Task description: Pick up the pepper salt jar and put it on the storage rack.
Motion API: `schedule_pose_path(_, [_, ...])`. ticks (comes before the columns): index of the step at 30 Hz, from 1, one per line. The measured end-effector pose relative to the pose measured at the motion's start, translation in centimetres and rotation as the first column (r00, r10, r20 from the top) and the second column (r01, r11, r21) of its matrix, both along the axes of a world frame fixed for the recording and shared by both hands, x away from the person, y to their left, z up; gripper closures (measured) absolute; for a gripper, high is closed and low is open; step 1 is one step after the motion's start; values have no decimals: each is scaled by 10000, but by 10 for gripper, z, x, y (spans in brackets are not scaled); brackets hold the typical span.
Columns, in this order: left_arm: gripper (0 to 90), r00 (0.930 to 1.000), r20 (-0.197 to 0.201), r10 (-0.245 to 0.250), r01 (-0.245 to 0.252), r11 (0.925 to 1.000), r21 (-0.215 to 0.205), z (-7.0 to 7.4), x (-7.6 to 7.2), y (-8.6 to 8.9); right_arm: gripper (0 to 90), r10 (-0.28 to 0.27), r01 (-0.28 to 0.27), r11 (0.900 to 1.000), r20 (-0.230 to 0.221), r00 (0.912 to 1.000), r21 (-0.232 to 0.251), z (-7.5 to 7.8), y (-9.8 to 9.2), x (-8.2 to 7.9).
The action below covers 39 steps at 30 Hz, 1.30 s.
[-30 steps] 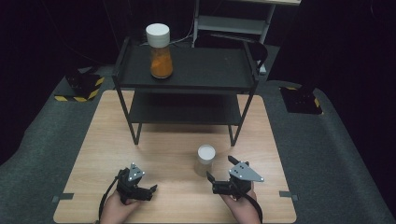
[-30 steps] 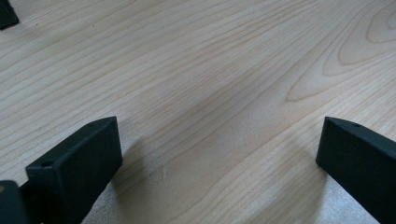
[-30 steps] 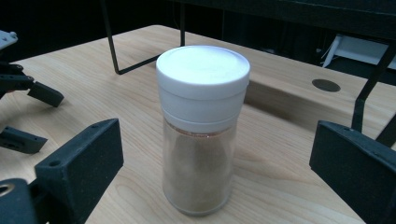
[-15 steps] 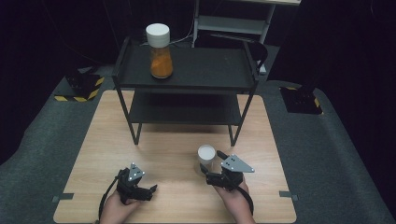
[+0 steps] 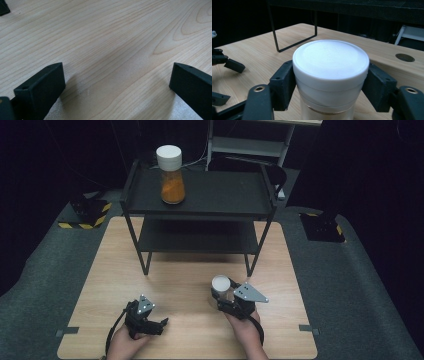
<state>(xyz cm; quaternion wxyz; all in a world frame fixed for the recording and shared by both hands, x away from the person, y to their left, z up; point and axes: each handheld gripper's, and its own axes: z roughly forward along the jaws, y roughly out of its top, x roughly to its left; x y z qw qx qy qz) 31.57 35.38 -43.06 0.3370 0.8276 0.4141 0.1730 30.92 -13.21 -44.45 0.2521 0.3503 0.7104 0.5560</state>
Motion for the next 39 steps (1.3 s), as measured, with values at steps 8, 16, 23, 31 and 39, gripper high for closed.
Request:
schedule_pose_path(8, [4,10000,0,18,-18,10000,-5,0,0,0,337,30,-32,9999,187,9998,127,-5,-1,-1])
schedule_pose_path(16, [4,10000,2,42,-42,10000,-2,0,-1,-1,338,37,-32,9997,210,9998,-249,3,3,-3])
schedule_pose_path(23, [4,10000,9,58,-58,10000,-15,0,-1,-1,338,-41,43,10000,261,9997,-74,14,-2,-9])
schedule_pose_path(31, [4,10000,-4,51,-51,10000,0,0,-1,-1,339,-126,125,9999,489,9987,25,39,-10,-19])
schedule_pose_path(39, [4,10000,-8,51,-51,10000,7,0,-1,-1,339,-305,287,9993,750,9967,243,60,-18,-30])
